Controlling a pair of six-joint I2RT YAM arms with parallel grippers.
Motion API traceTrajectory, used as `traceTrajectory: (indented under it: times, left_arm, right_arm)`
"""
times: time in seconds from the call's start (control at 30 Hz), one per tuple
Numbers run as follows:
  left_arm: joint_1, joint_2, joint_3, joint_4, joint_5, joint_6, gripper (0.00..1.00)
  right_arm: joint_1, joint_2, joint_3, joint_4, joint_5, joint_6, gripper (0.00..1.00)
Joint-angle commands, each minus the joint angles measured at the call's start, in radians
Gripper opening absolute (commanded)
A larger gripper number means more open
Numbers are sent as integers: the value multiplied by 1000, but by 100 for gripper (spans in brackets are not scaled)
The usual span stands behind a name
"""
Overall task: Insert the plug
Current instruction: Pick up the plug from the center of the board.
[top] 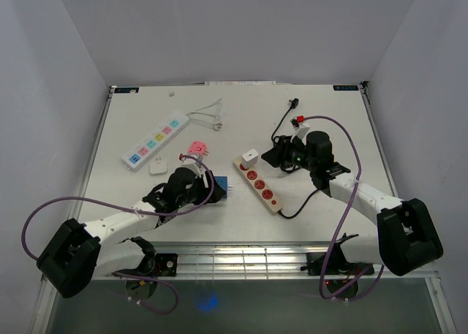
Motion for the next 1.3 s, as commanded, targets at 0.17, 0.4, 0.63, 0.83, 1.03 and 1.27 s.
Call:
traceTrajectory:
  times: [0.17, 0.4, 0.63, 0.83, 1.03, 1.27]
  left_arm:
    - [-48, 76, 33, 115, 108, -18, 70]
    - [-114, 82, 68, 138, 111, 62, 76]
    - [-114, -89, 25, 23, -22, 139, 98]
    - [-114, -186, 30, -79, -152, 243, 98]
    - [-114, -180, -15, 94, -114, 418, 98]
    - [-116, -111, -4, 150, -10, 560, 98]
  right_arm:
    - [-3, 11, 25, 40, -25, -12, 46]
    - [-3, 20, 28, 40, -35, -14, 46]
    - [-4, 35, 33, 41, -53, -16, 46]
    - [-3, 45, 34, 48, -65, -16, 46]
    - [-3, 69, 34, 64, -81, -20, 47]
    - [-4, 69, 31, 71, -101, -16, 48]
